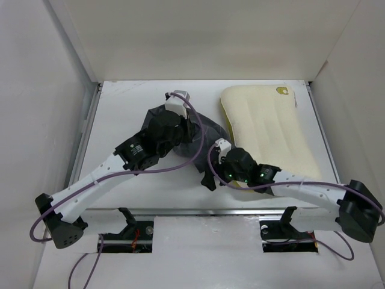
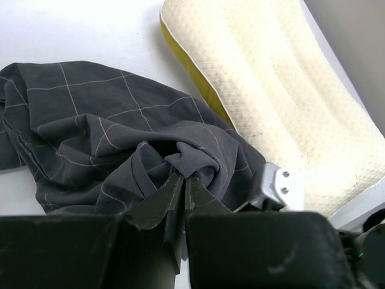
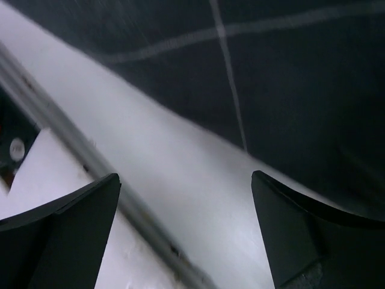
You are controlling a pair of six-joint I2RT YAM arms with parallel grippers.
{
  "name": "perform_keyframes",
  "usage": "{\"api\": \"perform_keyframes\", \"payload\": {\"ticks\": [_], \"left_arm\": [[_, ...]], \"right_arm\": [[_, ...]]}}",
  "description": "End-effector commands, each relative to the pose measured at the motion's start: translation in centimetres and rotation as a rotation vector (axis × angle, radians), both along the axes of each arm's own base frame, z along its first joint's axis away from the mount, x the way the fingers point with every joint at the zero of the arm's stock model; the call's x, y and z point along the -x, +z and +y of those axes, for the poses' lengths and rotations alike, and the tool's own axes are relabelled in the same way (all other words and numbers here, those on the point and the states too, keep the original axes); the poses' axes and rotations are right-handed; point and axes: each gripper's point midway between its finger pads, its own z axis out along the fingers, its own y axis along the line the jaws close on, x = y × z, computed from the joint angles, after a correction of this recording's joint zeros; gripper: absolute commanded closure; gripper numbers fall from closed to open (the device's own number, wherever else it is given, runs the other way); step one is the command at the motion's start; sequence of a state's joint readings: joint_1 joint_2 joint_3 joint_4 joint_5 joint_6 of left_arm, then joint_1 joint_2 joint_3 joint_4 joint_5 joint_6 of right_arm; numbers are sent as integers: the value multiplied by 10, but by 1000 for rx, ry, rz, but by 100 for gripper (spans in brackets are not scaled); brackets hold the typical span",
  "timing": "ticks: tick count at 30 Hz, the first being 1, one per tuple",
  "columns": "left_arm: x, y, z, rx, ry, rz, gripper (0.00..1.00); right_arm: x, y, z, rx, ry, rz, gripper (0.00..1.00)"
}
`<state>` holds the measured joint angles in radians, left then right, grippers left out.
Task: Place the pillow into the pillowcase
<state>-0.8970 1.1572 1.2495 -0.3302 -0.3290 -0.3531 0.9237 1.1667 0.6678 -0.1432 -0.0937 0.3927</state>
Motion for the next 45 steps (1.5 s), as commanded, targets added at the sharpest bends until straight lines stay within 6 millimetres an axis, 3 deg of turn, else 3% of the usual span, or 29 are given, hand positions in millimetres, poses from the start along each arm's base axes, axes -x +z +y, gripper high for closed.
{"api": "perform_keyframes", "payload": {"ticks": [1, 5, 9, 14, 16, 18, 20, 21, 22, 26, 30, 31, 33, 34, 35, 36, 37, 38, 39, 40, 41, 42, 43, 44, 45], "left_arm": [[-1, 29, 1, 44, 1, -51, 100], [-1, 33, -2, 57, -4, -46, 100], [1, 33, 0, 49, -4, -39, 100], [2, 36, 1, 46, -4, -37, 100], [2, 41, 1, 54, -4, -44, 100], [2, 41, 1, 55, -4, -44, 100], [3, 43, 2, 54, -4, -44, 100], [2, 46, 6, 48, 10, -45, 100], [0, 44, 12, 26, 37, -52, 100], [-7, 57, 28, -20, 79, -91, 100], [-30, 62, 60, -46, 195, -107, 100], [-40, 62, 76, -65, 242, -112, 100], [-51, 61, 85, -75, 242, -115, 100], [-63, 57, 102, -87, 282, -104, 100], [-70, 64, 107, -70, 283, -125, 100], [-76, 60, 102, -69, 219, -116, 100], [-87, 50, 101, -78, 190, -93, 100], [-100, 44, 113, -70, 204, -74, 100], [-106, 34, 114, -80, 186, -51, 100], [-113, 23, 111, -76, 165, -26, 100], [-130, -1, 119, -107, 179, 30, 100], [-142, 4, 121, -102, 178, 18, 100], [-152, 6, 121, -82, 157, 23, 100], [-173, -7, 125, -101, 157, 61, 100], [-189, 40, 143, -78, 192, -15, 100]], "right_arm": [[-38, 39, 38, -180, -100, -234, 5], [-66, 24, 46, -188, -238, -291, 0], [-87, 30, 36, -292, -449, -287, 0], [-115, 25, -11, -315, -819, -308, 5], [-119, 25, -17, -301, -868, -320, 6], [-126, 35, -18, -296, -901, -348, 17], [-128, 39, -19, -266, -900, -373, 46], [-130, 40, -22, -246, -915, -380, 89], [-129, 42, -26, -194, -918, -380, 100], [-122, 75, -52, -84, -927, -427, 100], [-119, 101, -74, 68, -835, -461, 100], [-122, 103, -78, 74, -817, -443, 100], [-137, 113, -85, 38, -745, -378, 100], [-144, 121, -88, 30, -693, -380, 100], [-149, 124, -86, -10, -603, -344, 100], [-154, 139, -83, -18, -538, -357, 100], [-161, 138, -83, 21, -504, -358, 100], [-168, 142, -83, 40, -480, -366, 100], [-175, 167, -77, 20, -446, -397, 100], [-189, 157, -78, 65, -463, -381, 100], [-198, 159, -74, 86, -447, -399, 100], [-218, 188, -77, 69, -472, -445, 100], [-232, 195, -79, 77, -489, -441, 100], [-259, 179, -73, 126, -482, -411, 100], [-277, 191, -71, 116, -480, -419, 100]]}}
